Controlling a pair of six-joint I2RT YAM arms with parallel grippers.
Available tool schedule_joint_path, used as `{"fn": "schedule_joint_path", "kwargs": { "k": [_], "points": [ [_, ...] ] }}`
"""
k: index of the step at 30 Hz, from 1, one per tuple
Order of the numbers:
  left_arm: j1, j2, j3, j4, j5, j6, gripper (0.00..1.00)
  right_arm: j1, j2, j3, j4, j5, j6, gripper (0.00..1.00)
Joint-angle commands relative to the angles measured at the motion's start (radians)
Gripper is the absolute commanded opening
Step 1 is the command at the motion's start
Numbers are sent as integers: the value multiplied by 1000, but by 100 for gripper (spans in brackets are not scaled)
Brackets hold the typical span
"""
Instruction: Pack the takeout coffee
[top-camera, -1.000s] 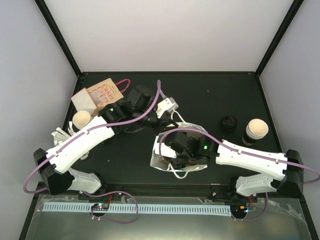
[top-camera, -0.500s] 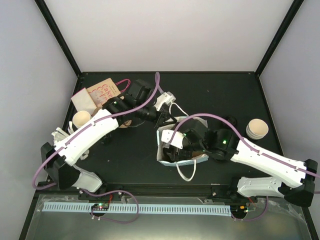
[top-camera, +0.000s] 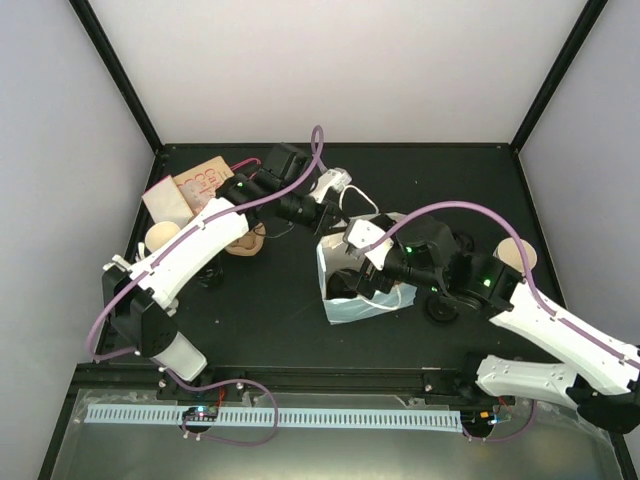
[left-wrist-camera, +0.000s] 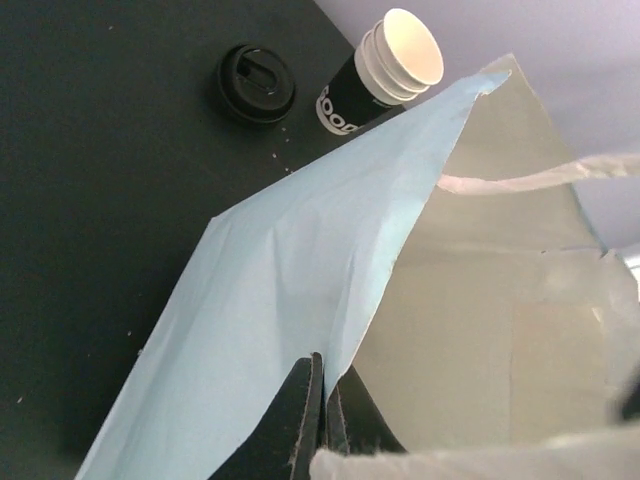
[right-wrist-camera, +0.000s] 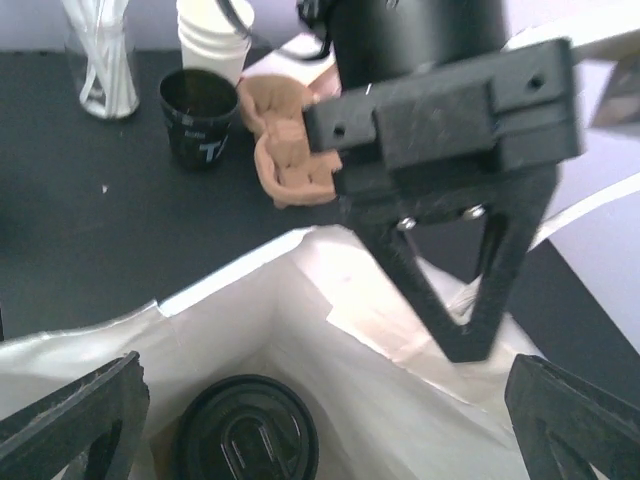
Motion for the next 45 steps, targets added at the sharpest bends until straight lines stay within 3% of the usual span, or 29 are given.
{"fn": "schedule_joint_path", "kwargs": {
  "k": [1, 9, 15, 19, 25, 38, 41, 45],
  "points": [
    [21, 31, 70, -32, 15, -25, 2, -7, -37, 27, 115, 90, 133, 100],
    [72, 61, 91, -36, -16, -36, 1, -9, -61, 60, 171, 540, 405, 100],
    [128, 85, 105, 12, -15, -67, 2, -83, 3, 170, -11, 639, 527, 100],
    [164, 128, 138, 42, -26, -81, 2, -240, 40, 185, -135, 634, 647, 100],
    [219, 199, 219, 62, -46, -110, 1, -473, 1, 95, -158, 454, 720, 100],
    [277, 300, 319, 101, -60, -153, 5, -504, -66, -29, -138, 401, 762, 100],
    [280, 298, 319, 92, -59, -149, 15, -504, -63, -39, -139, 390, 762, 100],
    [280, 273, 304, 85, -62, -135, 36, -504, -63, -44, -135, 385, 754, 100]
  ]
}}
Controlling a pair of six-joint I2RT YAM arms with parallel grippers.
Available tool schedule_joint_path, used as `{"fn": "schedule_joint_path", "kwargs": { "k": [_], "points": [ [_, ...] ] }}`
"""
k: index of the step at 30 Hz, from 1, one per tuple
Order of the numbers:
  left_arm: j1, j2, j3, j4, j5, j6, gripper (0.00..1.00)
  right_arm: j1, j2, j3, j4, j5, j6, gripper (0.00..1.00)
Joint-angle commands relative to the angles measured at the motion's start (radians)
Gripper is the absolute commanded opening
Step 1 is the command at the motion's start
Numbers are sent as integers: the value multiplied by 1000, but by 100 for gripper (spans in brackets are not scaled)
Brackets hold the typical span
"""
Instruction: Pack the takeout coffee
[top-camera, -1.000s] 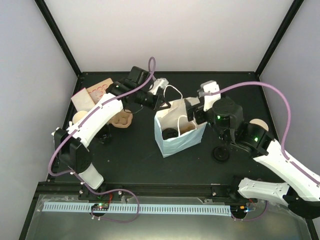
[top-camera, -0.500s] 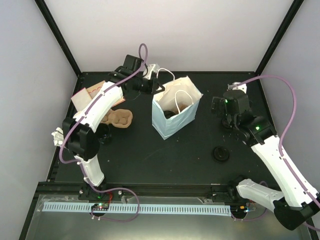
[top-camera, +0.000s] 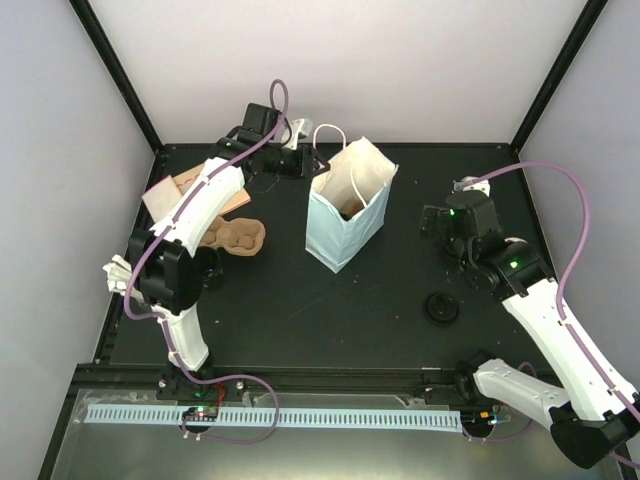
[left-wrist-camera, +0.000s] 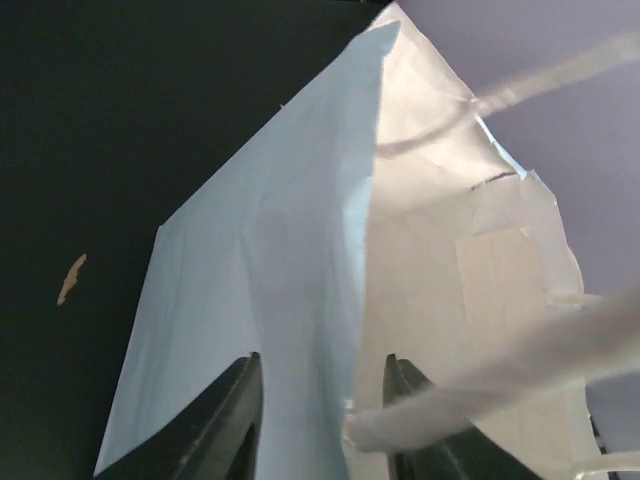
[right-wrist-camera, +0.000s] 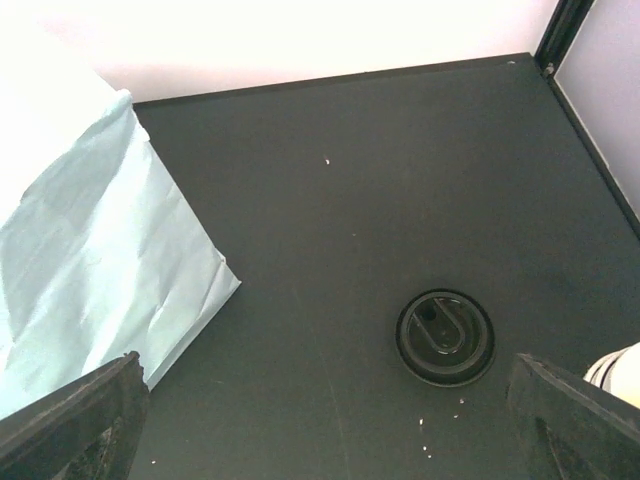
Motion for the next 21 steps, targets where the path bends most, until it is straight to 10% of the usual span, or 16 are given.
{"fn": "schedule_joint_path", "kwargs": {
  "k": [1, 12, 21],
  "points": [
    [7, -33, 23, 15, 1, 7, 41, -6, -2, -6, 20, -16, 10, 100],
    [7, -212, -112, 46, -29, 39, 98, -6, 13, -11, 37, -53, -4, 100],
    [11, -402, -219, 43, -116, 56, 99, -6, 16, -12, 30, -78, 2, 100]
  ]
}}
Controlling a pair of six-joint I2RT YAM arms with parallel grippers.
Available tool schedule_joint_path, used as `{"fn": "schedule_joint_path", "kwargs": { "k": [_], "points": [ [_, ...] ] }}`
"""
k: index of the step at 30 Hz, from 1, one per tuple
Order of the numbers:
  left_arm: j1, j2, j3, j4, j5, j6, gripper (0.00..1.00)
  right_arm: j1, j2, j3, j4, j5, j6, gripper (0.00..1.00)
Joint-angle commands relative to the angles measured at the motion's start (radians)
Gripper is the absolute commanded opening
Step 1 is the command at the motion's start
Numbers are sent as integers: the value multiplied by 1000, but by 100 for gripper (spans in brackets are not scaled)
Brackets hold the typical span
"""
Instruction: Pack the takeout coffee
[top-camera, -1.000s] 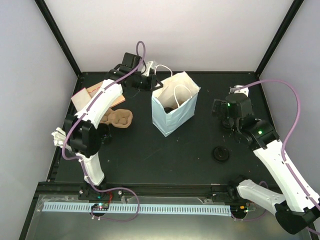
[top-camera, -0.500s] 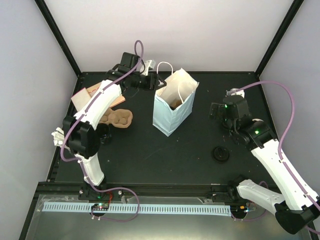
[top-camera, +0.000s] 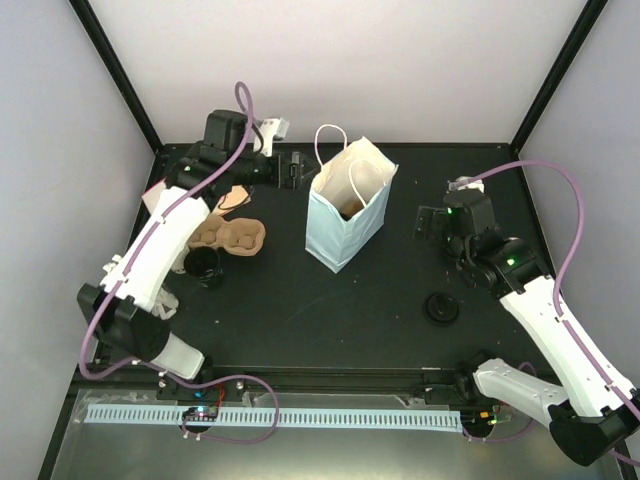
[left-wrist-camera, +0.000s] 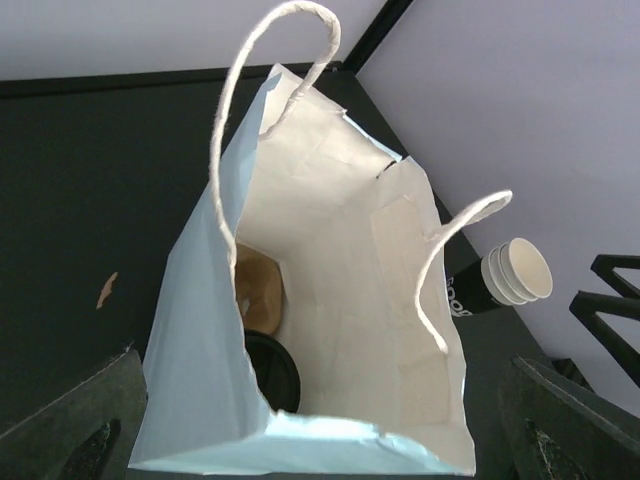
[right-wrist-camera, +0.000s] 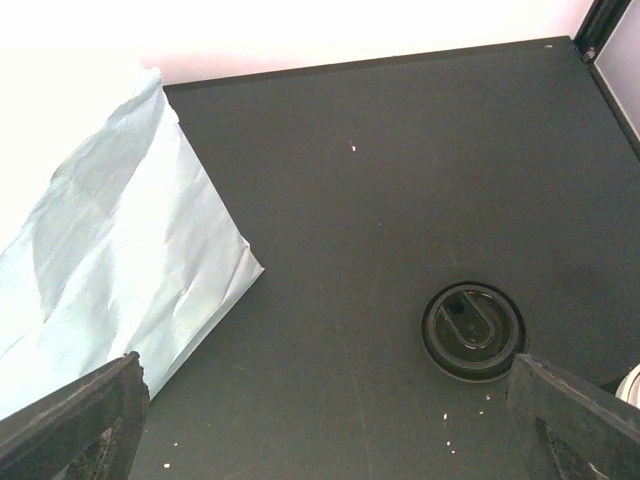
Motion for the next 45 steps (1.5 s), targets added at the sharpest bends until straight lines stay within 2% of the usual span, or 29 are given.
{"fn": "schedule_joint_path", "kwargs": {
  "k": [1, 5, 10, 18, 28, 35, 45],
  "points": [
    [9, -113, -56, 24, -68, 24, 99, -5, 1, -12, 22, -25, 2, 100],
    [13, -243, -153, 62, -118, 32, 99, -5, 0, -26, 23, -41, 17, 100],
    [31, -388, -214, 35, -194, 55, 99, -5, 10, -38, 12, -65, 42, 100],
    [53, -529, -335, -7, -358, 99, 99, -5, 0, -62, 2, -93, 79, 100],
    [57, -619, -442, -36, -518, 114, 99, -5, -14, -184, 66, -162, 111, 100],
    [61, -611, -524, -64, -579, 70, 99, -4, -73, -320, 193, -295, 48, 100],
    [82, -547, -625, -31, -515, 4, 99, -5, -6, -361, 280, -382, 29, 100]
  ]
}}
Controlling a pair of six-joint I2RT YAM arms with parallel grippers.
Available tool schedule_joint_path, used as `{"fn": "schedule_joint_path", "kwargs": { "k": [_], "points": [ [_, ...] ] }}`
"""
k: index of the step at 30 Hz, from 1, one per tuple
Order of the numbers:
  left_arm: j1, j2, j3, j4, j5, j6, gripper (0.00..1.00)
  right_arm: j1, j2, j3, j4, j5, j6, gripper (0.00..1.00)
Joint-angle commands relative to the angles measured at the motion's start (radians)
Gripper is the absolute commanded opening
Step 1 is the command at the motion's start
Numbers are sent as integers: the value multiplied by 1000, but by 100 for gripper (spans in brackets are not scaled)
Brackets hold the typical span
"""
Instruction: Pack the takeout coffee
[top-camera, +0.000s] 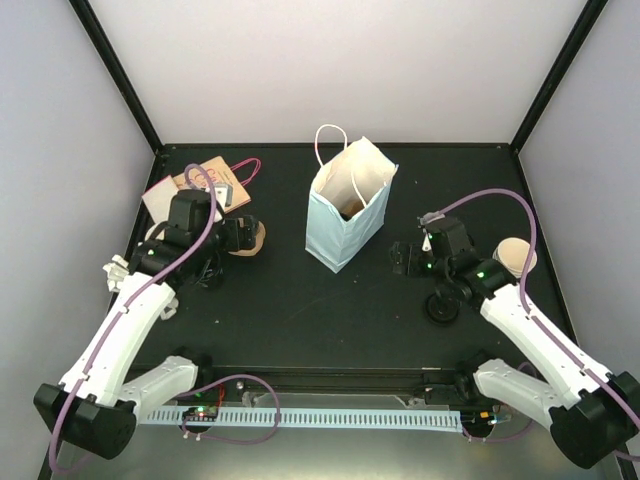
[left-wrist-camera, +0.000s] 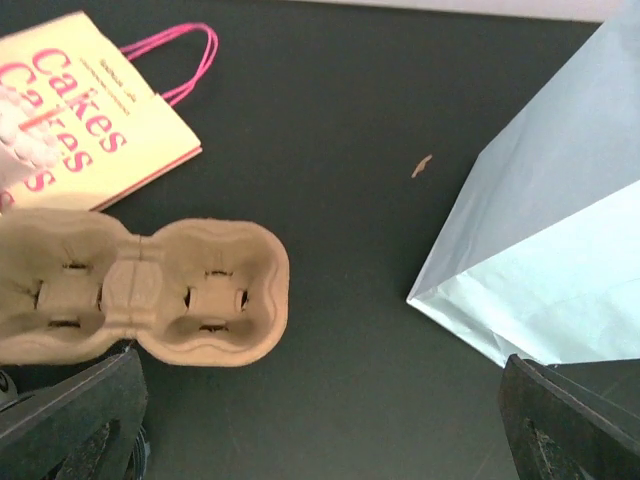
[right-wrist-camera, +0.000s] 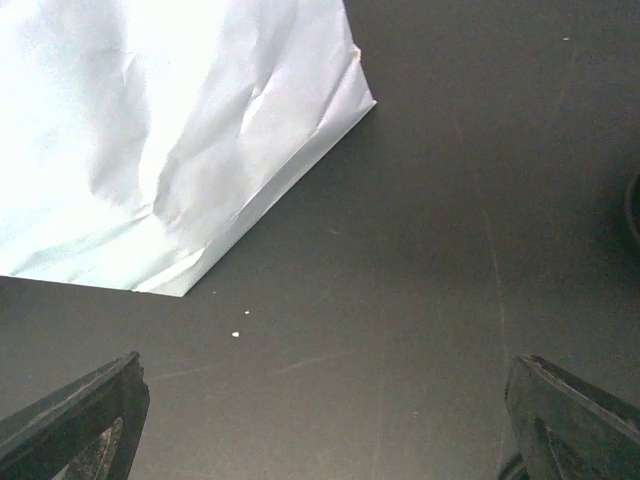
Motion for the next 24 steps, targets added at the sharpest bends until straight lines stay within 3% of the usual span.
{"fn": "schedule_joint_path", "kwargs": {
  "k": [1, 4, 14, 24],
  "points": [
    [16, 34, -12, 5, 21, -44, 99, -3, 20, -12, 81, -52, -17, 100],
    [23, 74, -13, 0, 13, -54, 98, -4, 22, -24, 101, -59, -16, 100],
    [27, 198, 18, -8, -76, -56, 75, -3, 23, -58, 138, -79, -20, 100],
    [27, 369, 107, -115, -113, -92, 71, -4, 18, -111, 164, -139, -27, 100]
  ]
}}
